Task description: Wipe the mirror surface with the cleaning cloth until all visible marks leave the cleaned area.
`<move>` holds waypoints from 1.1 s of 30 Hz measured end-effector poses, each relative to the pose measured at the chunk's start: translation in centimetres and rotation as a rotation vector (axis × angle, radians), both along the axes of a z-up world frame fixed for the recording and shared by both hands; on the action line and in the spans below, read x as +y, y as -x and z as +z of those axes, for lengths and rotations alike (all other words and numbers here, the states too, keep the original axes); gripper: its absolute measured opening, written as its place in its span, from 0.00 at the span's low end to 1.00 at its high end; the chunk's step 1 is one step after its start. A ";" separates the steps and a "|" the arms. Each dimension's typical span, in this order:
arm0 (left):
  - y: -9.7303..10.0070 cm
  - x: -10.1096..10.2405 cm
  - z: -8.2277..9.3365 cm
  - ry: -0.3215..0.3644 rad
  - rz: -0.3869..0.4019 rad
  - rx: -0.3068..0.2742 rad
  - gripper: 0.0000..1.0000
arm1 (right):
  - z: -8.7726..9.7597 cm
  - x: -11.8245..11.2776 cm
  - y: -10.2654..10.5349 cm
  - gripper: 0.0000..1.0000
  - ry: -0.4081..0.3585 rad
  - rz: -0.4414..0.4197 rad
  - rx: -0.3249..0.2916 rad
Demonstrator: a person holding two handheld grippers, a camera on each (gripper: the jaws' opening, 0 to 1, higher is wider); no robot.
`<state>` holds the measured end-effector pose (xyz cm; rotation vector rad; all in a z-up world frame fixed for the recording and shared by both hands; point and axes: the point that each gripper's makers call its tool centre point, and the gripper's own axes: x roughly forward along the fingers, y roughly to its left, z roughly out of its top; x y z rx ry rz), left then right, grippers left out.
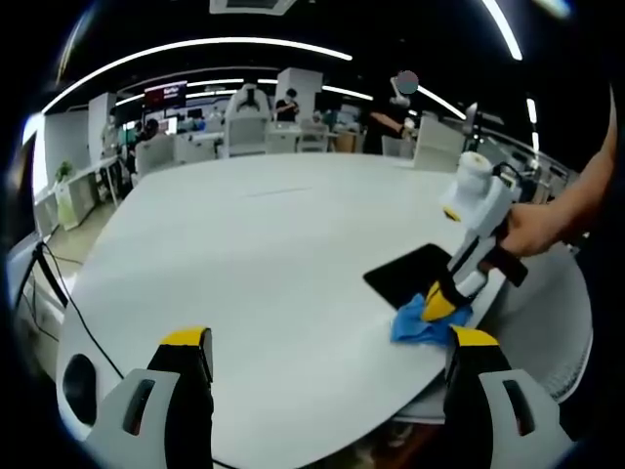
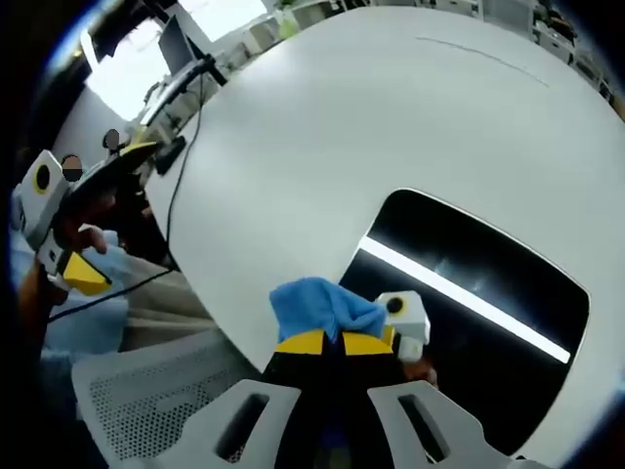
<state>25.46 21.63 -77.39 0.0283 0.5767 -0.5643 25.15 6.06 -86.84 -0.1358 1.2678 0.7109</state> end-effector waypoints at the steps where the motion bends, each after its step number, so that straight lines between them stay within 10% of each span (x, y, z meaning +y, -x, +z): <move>1: 0.0 0.0 0.0 0.001 0.001 0.000 1.00 | 0.0 0.0 -0.3 0.00 0.000 -0.003 0.002; 26: -0.3 -0.2 -0.4 0.010 -0.011 0.020 1.00 | -0.1 0.4 -10.2 0.00 0.068 -0.010 -0.076; 33: -0.6 -0.1 -0.3 0.011 -0.010 0.017 1.00 | 0.0 0.3 -10.1 0.00 0.051 -0.002 -0.034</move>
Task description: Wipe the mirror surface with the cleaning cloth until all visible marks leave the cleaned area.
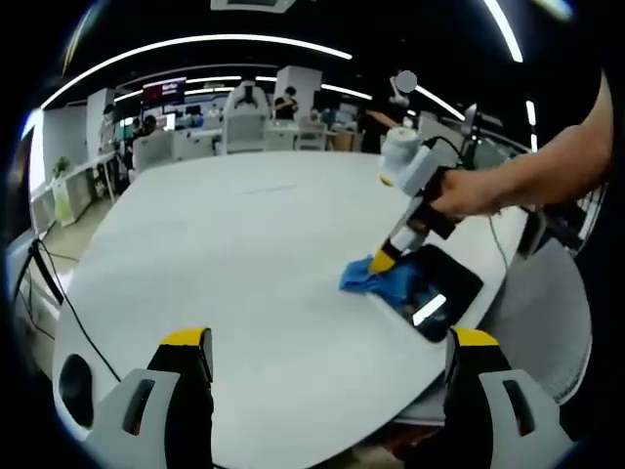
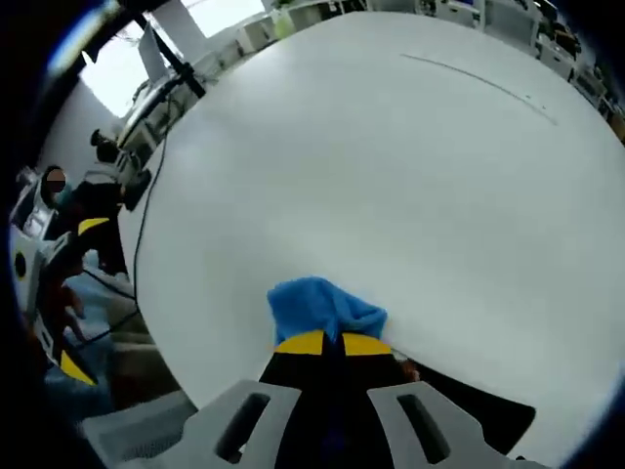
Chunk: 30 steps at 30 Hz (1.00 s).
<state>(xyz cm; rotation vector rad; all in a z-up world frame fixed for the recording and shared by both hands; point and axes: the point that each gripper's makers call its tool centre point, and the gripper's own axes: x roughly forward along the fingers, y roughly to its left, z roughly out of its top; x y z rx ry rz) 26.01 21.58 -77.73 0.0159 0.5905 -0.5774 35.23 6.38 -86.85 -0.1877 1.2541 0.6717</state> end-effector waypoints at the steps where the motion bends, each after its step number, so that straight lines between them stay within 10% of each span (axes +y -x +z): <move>1: -0.1 -0.1 0.1 -0.001 0.000 -0.002 1.00 | 0.0 0.0 0.0 0.00 -0.006 0.001 -0.001; 30: -0.5 -1.1 0.1 -0.005 -0.023 -0.012 1.00 | -0.2 -5.2 -0.3 0.00 0.050 -0.037 -0.012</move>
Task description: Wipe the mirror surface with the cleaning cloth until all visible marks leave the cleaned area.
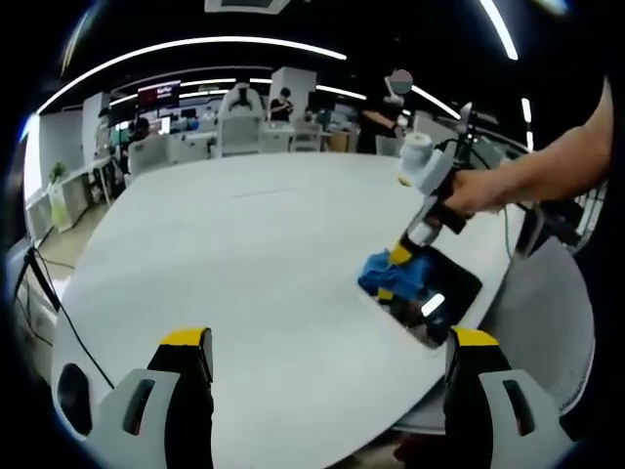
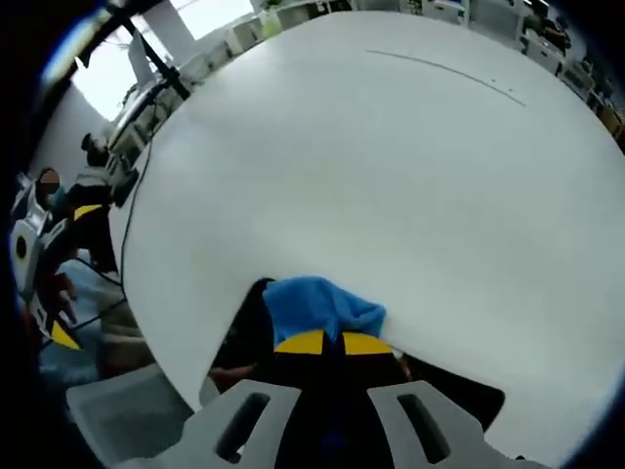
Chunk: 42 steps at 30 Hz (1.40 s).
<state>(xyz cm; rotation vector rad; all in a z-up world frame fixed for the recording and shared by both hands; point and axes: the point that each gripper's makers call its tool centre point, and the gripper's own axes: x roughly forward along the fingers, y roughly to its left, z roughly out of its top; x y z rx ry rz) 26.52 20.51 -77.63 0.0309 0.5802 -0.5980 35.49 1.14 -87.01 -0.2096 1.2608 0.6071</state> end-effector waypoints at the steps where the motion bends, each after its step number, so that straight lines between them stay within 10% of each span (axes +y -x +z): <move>1: 0.0 0.1 0.0 0.000 0.001 0.000 1.00 | 0.0 0.0 0.0 0.00 0.001 -0.001 -0.001; 24: 0.2 -0.6 0.4 -0.005 -0.005 -0.014 1.00 | 0.1 -0.2 5.0 0.00 -0.025 -0.021 -0.050; 33: 0.4 -0.7 0.0 -0.014 -0.003 -0.014 1.00 | 0.0 0.1 10.3 0.00 -0.048 -0.042 0.091; 42: 0.3 -1.1 0.3 0.002 0.004 -0.022 1.00 | 0.0 0.4 12.5 0.00 -0.057 -0.009 0.092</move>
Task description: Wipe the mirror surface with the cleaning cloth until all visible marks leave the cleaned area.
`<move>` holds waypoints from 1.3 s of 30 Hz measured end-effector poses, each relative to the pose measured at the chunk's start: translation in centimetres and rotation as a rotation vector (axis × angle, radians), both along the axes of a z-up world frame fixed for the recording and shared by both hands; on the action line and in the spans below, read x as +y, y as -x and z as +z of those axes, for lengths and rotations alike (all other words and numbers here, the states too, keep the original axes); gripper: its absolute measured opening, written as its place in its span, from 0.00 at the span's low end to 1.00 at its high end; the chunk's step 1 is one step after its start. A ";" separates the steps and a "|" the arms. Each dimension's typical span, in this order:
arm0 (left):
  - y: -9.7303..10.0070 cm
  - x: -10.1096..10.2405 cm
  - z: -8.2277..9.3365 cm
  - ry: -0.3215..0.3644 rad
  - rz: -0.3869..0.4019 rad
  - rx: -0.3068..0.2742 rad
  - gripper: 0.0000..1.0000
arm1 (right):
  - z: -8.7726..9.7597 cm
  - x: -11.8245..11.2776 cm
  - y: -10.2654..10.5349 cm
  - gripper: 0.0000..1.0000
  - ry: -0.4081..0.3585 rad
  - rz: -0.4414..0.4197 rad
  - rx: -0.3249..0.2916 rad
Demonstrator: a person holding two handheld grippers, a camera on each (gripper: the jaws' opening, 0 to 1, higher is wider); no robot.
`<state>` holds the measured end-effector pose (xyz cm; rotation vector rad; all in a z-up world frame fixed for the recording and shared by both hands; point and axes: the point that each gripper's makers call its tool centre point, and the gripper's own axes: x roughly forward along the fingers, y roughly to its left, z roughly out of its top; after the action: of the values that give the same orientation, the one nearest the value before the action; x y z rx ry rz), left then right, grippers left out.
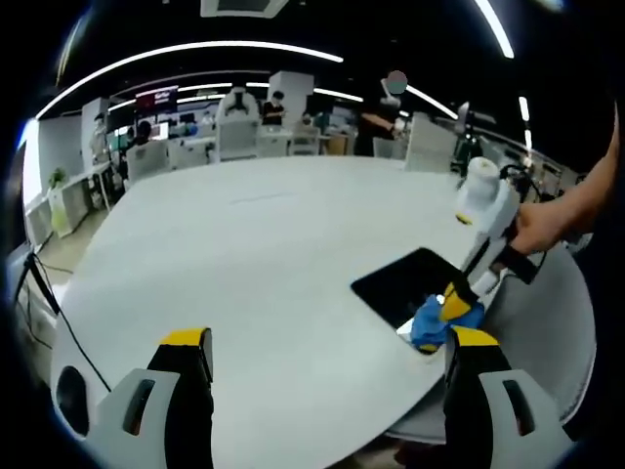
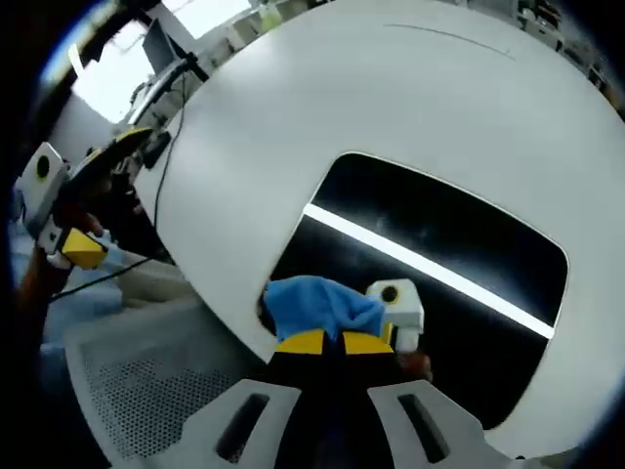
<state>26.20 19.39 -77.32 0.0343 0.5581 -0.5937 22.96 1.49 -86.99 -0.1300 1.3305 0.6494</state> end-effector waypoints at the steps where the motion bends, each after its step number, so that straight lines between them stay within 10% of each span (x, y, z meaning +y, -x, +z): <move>1: 0.0 0.1 0.0 0.002 0.004 0.000 1.00 | 0.0 0.1 0.5 0.00 -0.001 0.002 0.010; 39: 0.9 -0.1 0.4 -0.011 0.023 -0.002 1.00 | 0.0 -4.1 0.5 0.00 0.014 0.006 0.022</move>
<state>25.35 19.29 -76.87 0.0388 0.5594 -0.5682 22.44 -2.62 -86.96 -0.1385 1.3563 0.6477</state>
